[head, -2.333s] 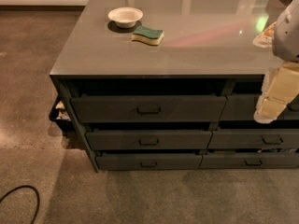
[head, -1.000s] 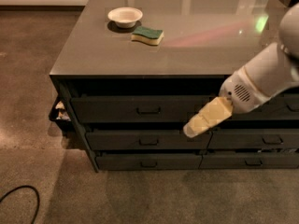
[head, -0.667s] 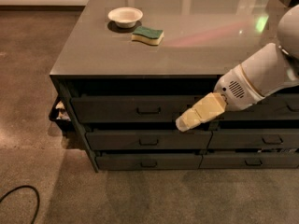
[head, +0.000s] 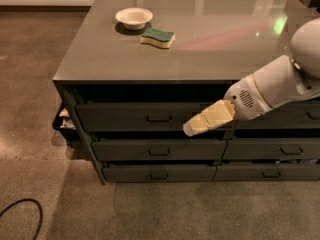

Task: Open top drawer

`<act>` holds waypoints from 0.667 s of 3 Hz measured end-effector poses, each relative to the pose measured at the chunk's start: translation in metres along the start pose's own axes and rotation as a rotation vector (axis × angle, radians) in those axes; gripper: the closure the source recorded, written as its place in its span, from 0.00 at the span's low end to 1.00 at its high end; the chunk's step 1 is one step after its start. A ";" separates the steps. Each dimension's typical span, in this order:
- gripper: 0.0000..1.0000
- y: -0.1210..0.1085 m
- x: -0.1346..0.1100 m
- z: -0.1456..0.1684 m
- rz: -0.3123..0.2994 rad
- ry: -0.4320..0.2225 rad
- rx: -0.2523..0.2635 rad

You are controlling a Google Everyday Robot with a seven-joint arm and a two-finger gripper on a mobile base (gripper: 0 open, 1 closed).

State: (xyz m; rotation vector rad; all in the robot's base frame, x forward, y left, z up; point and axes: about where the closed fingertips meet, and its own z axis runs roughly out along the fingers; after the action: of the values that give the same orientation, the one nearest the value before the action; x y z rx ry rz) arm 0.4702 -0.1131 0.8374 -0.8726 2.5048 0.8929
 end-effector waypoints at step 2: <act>0.00 -0.060 -0.040 0.061 0.096 -0.269 -0.151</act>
Offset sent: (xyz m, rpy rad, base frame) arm 0.1253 0.0191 -0.0717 0.4704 -0.0844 -0.2088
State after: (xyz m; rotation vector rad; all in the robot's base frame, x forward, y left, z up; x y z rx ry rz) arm 0.5459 -0.0920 0.7845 -0.6323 2.2853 1.1605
